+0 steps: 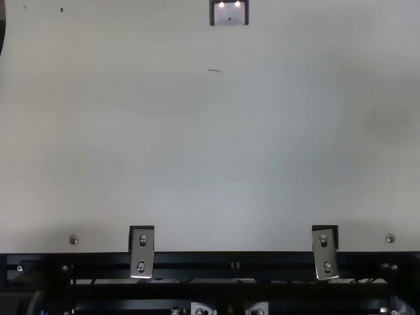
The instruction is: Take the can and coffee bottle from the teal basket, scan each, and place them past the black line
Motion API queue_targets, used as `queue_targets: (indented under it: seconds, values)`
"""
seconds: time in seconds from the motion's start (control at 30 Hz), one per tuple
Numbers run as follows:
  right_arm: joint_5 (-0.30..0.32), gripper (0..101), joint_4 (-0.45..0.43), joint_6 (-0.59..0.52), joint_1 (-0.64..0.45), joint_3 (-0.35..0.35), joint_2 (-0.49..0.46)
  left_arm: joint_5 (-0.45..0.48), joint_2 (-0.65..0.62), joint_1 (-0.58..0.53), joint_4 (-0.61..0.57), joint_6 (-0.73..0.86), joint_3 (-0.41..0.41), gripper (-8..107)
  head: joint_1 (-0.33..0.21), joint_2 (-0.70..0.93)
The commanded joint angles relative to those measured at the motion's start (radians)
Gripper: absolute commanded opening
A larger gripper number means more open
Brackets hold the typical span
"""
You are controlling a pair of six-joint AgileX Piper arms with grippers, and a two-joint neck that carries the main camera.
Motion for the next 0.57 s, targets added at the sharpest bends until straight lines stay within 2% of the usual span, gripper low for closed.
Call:
queue_targets:
  seconds: [0.0, 0.1, 0.2, 0.53]
  values:
    - [0.0, 101, 0.0, 0.0, 0.0, 0.0, 0.0, 0.0, 0.0, 0.0, 0.0, 0.0, 0.0, 90, -0.037, 0.009]
    - [0.014, 101, -0.12, -0.088, 0.028, 0.037, -0.093, 0.0, 0.0, 0.0, 0.0, 0.0, 0.0, 90, -0.037, 0.009]
    - [0.011, 101, -0.169, -0.11, 0.028, 0.037, -0.122, 0.0, 0.0, 0.0, 0.0, 0.0, 0.0, 90, -0.037, 0.009]
    - [0.015, 101, -0.177, -0.11, 0.028, 0.037, -0.126, 0.0, 0.0, 0.0, 0.0, 0.0, 0.0, 90, -0.037, 0.009]
